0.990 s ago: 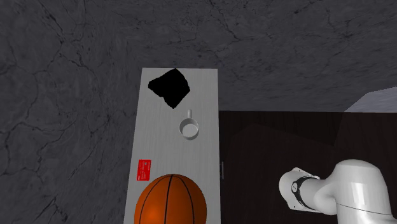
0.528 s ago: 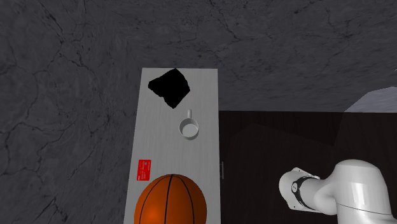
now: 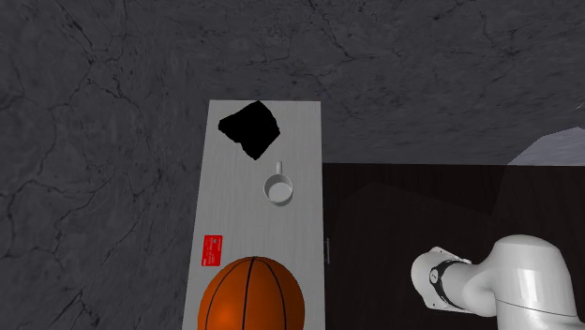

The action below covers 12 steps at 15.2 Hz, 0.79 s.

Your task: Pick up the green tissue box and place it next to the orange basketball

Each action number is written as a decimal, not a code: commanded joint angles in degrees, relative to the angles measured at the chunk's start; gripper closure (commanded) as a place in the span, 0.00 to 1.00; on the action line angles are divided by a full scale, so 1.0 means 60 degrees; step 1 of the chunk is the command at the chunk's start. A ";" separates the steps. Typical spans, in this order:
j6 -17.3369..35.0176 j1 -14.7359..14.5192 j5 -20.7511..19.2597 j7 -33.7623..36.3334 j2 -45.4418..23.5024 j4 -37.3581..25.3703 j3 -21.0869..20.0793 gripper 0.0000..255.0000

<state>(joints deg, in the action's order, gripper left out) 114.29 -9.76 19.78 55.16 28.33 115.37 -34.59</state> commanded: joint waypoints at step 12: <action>0.1613 -0.0194 0.0350 -0.0221 0.0147 0.1745 -0.0288 1.00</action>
<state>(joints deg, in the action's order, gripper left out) 123.17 -10.86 21.72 54.00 29.23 125.06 -36.20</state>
